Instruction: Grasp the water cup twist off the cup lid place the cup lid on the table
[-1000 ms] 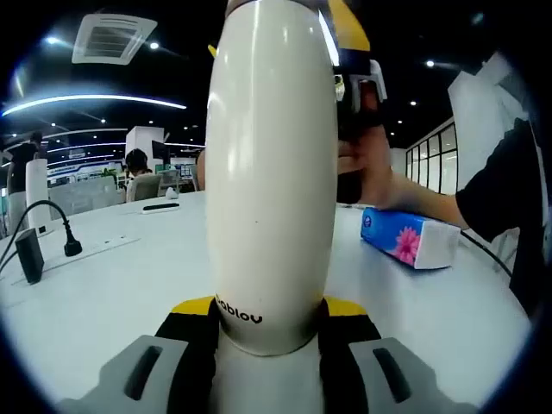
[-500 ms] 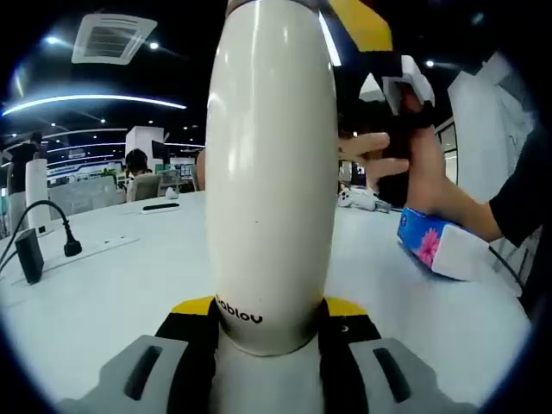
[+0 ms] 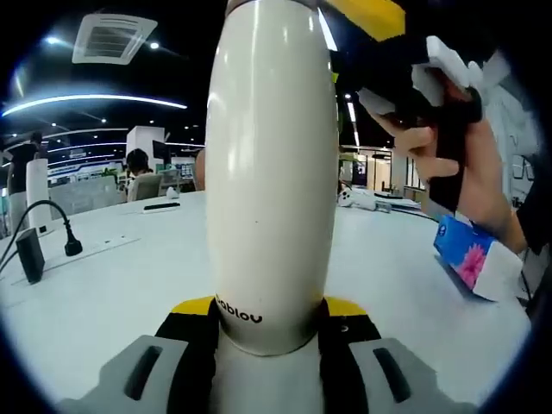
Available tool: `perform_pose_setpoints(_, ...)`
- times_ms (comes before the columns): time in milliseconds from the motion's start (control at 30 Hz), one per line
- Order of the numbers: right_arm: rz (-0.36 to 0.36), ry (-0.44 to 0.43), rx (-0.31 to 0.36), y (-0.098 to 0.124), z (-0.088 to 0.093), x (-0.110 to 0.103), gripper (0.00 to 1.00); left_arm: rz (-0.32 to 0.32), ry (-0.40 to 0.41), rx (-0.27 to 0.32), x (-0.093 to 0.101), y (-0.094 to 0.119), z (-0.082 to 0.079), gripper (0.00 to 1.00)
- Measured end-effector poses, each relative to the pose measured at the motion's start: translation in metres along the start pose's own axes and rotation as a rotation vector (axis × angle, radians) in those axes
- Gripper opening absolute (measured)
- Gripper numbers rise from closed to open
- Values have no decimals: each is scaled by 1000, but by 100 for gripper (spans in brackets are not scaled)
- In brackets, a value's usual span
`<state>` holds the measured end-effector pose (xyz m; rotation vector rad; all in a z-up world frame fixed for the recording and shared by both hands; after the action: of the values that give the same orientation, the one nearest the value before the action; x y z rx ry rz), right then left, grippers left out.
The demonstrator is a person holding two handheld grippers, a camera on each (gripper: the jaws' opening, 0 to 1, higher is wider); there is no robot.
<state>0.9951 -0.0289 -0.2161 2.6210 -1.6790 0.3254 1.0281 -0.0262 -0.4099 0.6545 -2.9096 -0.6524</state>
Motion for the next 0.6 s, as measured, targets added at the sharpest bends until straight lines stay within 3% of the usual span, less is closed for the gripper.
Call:
perform_pose_setpoints(300, 59, -53, -18, -13, 0, 2, 52, -3, 1, 0, 0, 1, 0, 47)
perform_pose_setpoints(600, 79, -42, -23, -24, 1, 0, 50, -7, 2, 2, -1, 1, 0, 47)
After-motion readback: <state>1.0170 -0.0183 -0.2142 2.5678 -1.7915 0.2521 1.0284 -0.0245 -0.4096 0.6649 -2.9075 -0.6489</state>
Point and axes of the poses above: the point that each gripper's makers call its tool centre point, and the gripper's own axes: y roughly backward along the fingers, x roughly to its right, z roughly out of its underside, the point moved 1 cm from there along y, roughly backward along the fingers, and after that the axes turned 13 degrees about -x, right-handed, at the moved point
